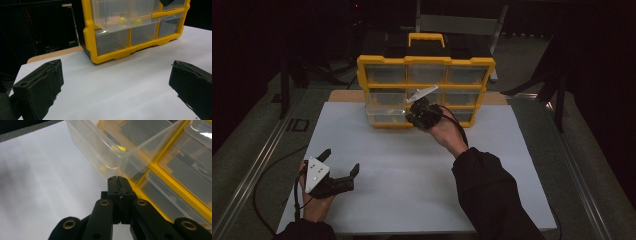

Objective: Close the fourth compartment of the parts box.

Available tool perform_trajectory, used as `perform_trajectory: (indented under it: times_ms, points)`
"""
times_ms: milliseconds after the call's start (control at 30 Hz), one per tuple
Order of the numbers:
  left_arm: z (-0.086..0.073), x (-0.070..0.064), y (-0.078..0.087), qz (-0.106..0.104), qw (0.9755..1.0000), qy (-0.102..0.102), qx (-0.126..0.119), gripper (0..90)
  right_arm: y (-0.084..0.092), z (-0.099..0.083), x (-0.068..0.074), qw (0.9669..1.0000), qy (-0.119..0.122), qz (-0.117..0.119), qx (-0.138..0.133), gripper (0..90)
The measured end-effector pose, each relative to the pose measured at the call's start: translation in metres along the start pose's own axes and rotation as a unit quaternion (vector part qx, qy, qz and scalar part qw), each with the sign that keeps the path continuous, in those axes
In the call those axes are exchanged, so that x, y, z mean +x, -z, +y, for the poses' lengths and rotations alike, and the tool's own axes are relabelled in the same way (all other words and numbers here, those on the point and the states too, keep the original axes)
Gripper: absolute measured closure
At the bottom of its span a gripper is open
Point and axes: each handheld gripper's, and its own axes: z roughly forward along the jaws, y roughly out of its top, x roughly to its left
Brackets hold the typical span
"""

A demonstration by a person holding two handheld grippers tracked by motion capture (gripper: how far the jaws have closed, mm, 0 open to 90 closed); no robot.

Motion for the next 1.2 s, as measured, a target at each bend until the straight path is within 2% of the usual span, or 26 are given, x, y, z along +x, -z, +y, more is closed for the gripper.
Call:
perform_trajectory:
  times_ms: [633, 1200]
  points:
    - [0.000, 0.000, 0.000, 0.001, 1.0000, 0.000, 0.000, 0.3, -0.011, 0.005, 0.008, 0.9998, 0.005, 0.003, -0.020, 90.0]
    - [0.000, 0.001, 0.001, 0.000, 1.0000, 0.001, -0.001, 0.3, -0.018, 0.007, 0.006, 0.9994, -0.012, -0.003, -0.032, 90.0]
